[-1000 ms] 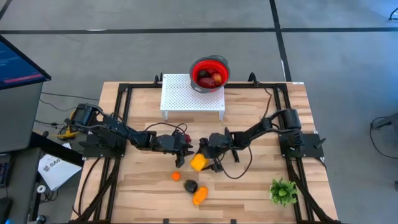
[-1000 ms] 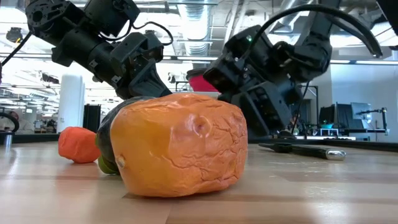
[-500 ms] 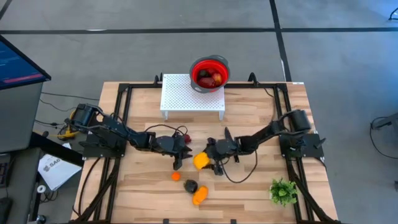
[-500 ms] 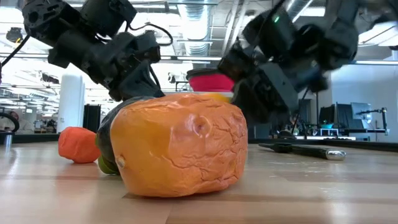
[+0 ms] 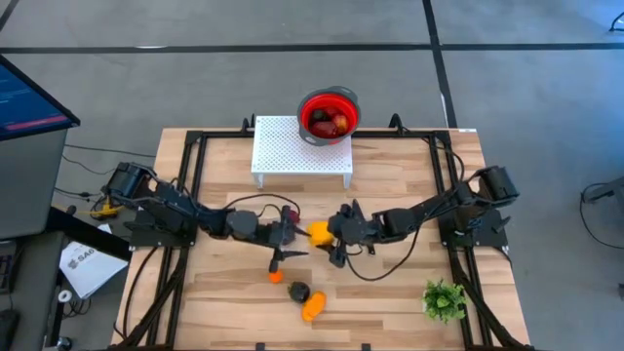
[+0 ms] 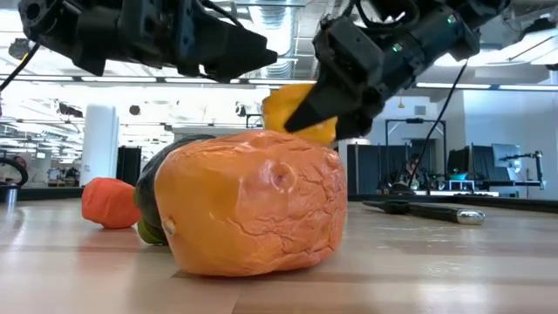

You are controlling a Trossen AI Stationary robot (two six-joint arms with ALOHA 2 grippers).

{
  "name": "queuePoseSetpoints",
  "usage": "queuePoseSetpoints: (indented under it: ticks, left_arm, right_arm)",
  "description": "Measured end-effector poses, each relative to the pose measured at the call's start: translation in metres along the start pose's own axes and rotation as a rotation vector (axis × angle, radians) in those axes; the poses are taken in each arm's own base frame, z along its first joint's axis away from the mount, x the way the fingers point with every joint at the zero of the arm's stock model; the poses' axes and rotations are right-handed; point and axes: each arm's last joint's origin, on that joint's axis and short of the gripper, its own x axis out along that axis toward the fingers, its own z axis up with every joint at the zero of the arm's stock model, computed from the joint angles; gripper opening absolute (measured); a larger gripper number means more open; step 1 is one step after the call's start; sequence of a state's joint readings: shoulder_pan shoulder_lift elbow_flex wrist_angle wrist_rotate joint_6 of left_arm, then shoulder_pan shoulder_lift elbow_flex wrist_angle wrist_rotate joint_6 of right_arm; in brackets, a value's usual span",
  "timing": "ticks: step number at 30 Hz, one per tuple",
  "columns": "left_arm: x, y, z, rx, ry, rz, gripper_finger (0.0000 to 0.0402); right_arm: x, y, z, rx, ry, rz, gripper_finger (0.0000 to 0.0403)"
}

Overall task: Pick & Place Fruit
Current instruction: Put the yellow bell pepper into the strainer bowl on the shelf

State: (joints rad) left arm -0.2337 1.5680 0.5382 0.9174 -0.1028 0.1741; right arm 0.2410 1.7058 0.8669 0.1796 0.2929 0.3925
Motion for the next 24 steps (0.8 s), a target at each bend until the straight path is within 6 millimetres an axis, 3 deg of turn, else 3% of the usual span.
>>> queuePoseSetpoints:
  ticks: [6, 11, 15, 24]
  left_arm:
    - [0.001, 0.013, -0.005, 0.024, 0.039, 0.139, 0.0334]
    - [0.001, 0.018, -0.006, -0.002, 0.052, 0.217, 0.0374]
    - [0.001, 0.017, -0.006, -0.004, 0.041, 0.160, 0.0360]
    - [0.002, 0.024, -0.007, -0.073, 0.036, 0.159, 0.0264]
  right_arm:
    - [-0.001, 0.004, 0.013, 0.012, -0.074, -0.030, 0.0306]
    - [-0.001, 0.005, 0.021, -0.010, -0.106, -0.031, 0.0306]
    - [-0.001, 0.006, 0.023, -0.021, -0.114, -0.036, 0.0306]
    - [-0.001, 0.006, 0.023, -0.034, -0.114, -0.037, 0.0307]
